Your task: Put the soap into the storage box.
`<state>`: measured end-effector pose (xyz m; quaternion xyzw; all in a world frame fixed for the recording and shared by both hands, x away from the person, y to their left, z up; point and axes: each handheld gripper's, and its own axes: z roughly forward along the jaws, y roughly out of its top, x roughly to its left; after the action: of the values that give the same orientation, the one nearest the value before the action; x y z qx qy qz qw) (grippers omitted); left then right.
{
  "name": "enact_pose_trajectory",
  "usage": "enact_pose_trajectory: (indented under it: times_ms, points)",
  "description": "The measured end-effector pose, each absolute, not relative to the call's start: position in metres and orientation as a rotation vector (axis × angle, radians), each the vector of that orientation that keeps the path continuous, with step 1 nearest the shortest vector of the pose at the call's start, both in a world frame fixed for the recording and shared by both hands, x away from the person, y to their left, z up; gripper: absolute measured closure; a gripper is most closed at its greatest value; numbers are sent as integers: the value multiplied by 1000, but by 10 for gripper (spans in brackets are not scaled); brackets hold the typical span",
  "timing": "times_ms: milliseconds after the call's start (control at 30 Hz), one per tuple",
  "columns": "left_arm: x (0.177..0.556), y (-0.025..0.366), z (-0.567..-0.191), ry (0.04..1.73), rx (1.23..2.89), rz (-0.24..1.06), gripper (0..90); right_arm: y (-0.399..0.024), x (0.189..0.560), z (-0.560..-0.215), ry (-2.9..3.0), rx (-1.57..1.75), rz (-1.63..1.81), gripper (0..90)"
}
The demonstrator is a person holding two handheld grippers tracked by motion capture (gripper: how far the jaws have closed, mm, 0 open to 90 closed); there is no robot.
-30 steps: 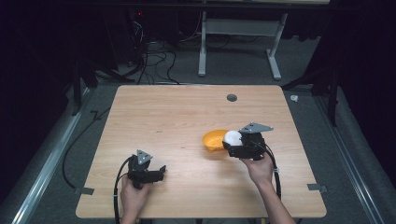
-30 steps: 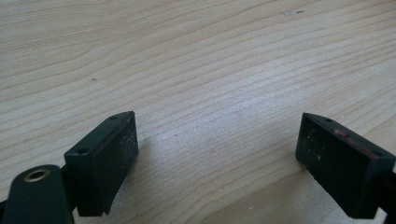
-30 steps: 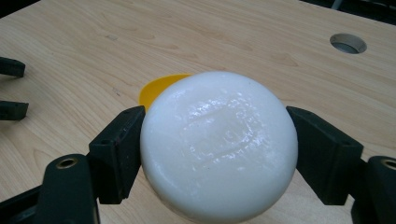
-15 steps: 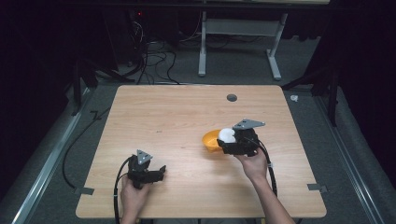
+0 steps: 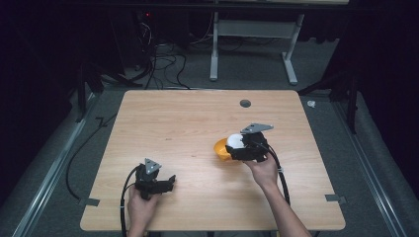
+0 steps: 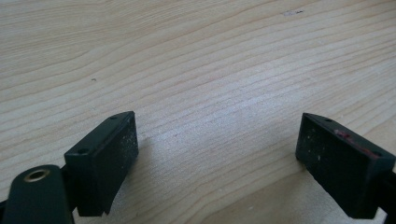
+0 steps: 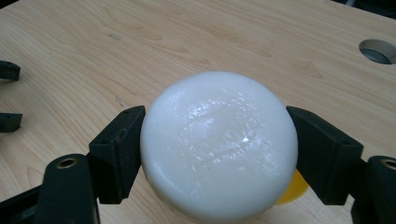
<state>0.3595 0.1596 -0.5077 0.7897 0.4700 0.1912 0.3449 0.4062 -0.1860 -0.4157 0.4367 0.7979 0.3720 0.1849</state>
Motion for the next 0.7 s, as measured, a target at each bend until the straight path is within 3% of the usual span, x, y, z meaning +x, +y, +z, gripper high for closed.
enact_pose_trajectory:
  times_ms: [700]
  points:
    - [359,160,-508,1219,2051,495,133,-178,426,-433,2275,1272,989,246]
